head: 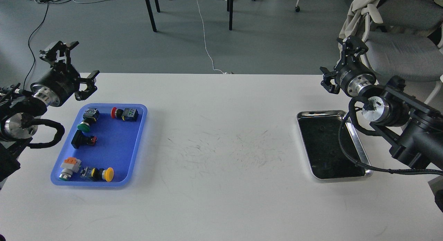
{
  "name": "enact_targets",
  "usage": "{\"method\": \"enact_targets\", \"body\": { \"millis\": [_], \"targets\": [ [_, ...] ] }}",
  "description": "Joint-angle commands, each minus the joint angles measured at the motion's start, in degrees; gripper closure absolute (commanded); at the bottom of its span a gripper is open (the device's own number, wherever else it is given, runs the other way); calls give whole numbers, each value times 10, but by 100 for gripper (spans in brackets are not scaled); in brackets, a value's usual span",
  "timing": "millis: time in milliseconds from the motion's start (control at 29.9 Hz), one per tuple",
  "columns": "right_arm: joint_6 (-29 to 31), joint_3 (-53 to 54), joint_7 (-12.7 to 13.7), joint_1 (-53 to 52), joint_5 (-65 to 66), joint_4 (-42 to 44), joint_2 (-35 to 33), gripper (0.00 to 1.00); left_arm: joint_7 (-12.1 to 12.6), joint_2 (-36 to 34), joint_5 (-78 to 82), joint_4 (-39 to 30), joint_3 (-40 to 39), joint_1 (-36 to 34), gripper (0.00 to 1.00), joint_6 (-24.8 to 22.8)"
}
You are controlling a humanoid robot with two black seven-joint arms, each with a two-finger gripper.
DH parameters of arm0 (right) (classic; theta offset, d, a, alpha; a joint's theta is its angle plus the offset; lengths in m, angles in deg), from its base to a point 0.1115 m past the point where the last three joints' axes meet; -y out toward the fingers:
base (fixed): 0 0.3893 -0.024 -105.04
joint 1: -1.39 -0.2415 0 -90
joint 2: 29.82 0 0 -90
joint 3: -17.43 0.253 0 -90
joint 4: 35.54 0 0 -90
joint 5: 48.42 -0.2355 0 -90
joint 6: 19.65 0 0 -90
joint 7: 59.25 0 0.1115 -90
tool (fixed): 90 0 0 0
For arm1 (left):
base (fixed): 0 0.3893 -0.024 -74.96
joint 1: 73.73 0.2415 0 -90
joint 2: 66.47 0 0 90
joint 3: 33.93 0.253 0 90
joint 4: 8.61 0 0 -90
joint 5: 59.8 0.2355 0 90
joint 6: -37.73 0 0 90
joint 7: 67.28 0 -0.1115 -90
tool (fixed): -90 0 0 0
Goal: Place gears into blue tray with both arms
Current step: 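Lift the right gripper off the metal tray and reposition above it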
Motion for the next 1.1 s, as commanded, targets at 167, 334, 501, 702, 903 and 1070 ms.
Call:
{"method": "enact_targets", "body": {
  "millis": [167, 334, 501, 702, 903, 1070],
  "targets": [
    [11, -165, 19, -80, 16, -58, -107, 1, -2, 2, 0, 0, 0, 0, 1, 0],
    [42, -227, 22, -123, 96, -89, -148, 1, -3, 2, 0, 1, -1, 0, 1, -2],
    [104, -247, 19, -142, 153, -116, -177, 1, -4, 1, 0, 1, -2, 0, 1, -3],
    [104, -294, 21, -176, 293, -117, -177, 2, -5, 1, -1, 1, -2, 0, 1, -4],
    [103, -298, 21, -184, 438, -119, -177, 2, -5, 2, -1, 1, -3, 4, 1, -4],
    [116, -300, 16, -194, 578, -165, -201, 2, -6, 1, -1, 1, -3, 4, 1, -4]
  ]
}}
